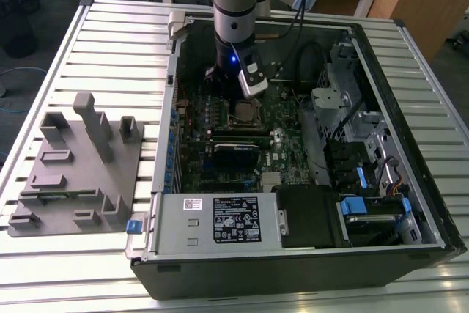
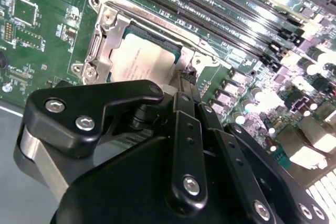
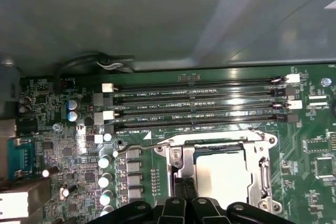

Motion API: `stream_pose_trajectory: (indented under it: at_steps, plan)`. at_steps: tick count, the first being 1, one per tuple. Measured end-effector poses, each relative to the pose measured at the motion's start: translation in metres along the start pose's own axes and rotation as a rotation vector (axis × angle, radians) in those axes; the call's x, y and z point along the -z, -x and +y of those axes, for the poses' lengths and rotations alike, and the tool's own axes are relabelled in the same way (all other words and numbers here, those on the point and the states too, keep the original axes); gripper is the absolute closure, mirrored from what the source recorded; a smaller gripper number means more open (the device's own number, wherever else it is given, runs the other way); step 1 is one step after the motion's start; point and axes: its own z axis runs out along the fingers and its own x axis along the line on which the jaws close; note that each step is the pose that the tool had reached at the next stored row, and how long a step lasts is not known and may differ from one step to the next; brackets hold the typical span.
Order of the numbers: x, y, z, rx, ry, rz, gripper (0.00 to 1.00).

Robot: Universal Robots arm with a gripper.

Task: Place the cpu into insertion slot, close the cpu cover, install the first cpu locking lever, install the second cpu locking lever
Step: 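Close the cpu cover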

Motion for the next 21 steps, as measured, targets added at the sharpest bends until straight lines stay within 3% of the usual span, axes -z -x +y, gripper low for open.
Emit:
stream_pose_trajectory:
  at_steps: [5, 11, 14, 21]
  plan:
    - [0.0105, 0.0006, 0.0005, 0.000, 0.0001, 0.0000, 0.89]
    - [0.0111, 0.0019, 0.0006, 0.000, 0.0001, 0.0001, 0.89]
    - [0.0106, 0.0072, 0.0010, 0.000, 0.0001, 0.0000, 0.89]
    - [0.0091, 0.0272, 0.0025, 0.000, 0.0002, 0.0000, 0.89]
